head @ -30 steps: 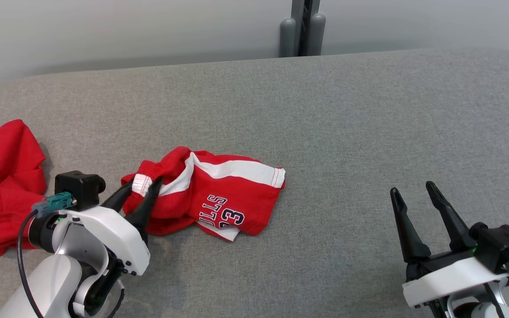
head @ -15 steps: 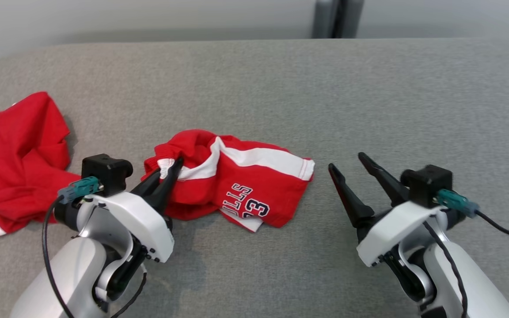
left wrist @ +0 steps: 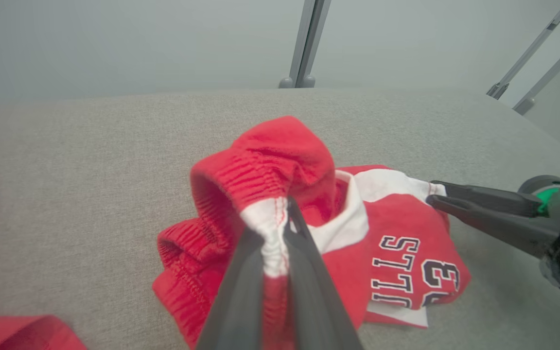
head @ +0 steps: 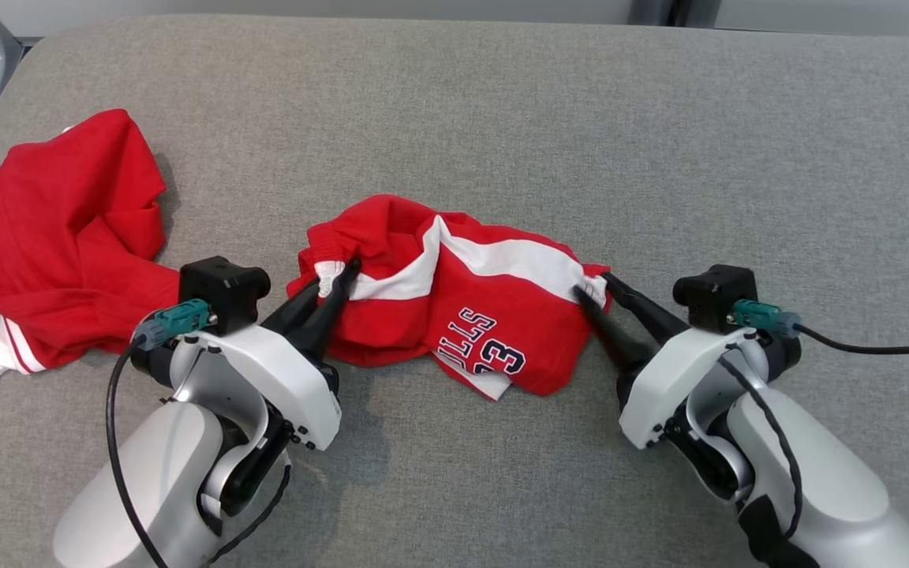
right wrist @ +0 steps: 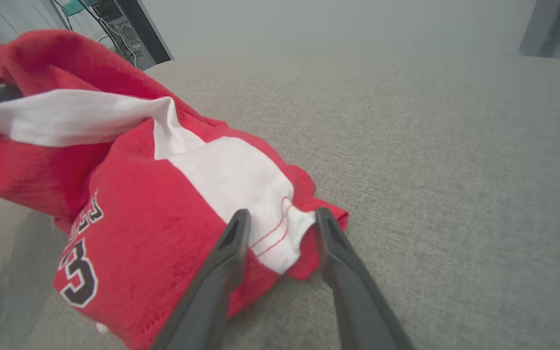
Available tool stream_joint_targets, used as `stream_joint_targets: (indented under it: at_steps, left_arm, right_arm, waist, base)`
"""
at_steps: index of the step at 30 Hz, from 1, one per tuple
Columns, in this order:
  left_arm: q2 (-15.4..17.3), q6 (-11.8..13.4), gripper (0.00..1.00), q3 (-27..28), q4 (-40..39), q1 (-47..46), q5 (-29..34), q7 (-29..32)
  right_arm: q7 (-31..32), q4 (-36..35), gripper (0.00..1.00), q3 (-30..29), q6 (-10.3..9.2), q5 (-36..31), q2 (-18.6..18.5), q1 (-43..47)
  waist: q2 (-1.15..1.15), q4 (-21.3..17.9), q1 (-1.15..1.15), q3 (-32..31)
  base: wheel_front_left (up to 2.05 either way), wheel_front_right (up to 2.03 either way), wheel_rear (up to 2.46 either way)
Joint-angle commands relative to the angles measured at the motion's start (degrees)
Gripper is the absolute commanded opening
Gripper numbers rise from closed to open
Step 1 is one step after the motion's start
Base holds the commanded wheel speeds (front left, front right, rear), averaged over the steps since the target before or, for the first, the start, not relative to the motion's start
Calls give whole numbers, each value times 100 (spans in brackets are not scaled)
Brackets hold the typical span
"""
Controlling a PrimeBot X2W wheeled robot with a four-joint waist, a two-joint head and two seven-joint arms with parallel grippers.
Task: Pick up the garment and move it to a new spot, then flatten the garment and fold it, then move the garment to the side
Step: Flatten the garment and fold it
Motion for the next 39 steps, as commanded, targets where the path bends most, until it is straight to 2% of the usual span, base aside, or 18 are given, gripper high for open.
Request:
stream_joint_targets:
  at_steps: [1,9,17,22,32,36,39]
  left_arm:
    - [13,8,0,44,-8,-123,56,-82]
    - [134,156,0,258,-301,-193,78,-306]
    - [465,321,0,487,-1161,-377,187,-182]
    - [589,469,0,600,-1731,-504,262,-101]
    - [897,743,0,941,-2882,-1049,488,159]
    - [918,810,0,989,-3144,-1208,539,232]
    - [893,852,0,972,-3201,-1293,555,288]
  right_arm:
    - [-123,30,0,22,0,65,-87,-118]
    - [-691,-317,0,-96,0,76,-356,-361]
    - [-890,-1645,0,-943,0,-382,-658,-239]
    - [-729,-2594,0,-1515,0,-702,-697,-63]
    - [257,-4770,0,-2882,-1,-1291,-573,37]
    - [570,-5275,0,-3194,0,-1357,-500,-32]
    - [751,-5384,0,-3287,0,-1280,-442,-84]
  waist:
    - [0,9,0,10]
    - [0,-71,0,-94]
    - [0,-327,0,-445]
    - [0,-498,0,-615]
    - [0,-853,0,-846]
    - [0,-923,0,-876]
    - [0,-972,0,-862]
  base:
    - [0,0,0]
    - [0,0,0]
    - [0,0,0]
    - [0,0,0]
    - [0,0,0]
    - [0,0,0]
    - [0,0,0]
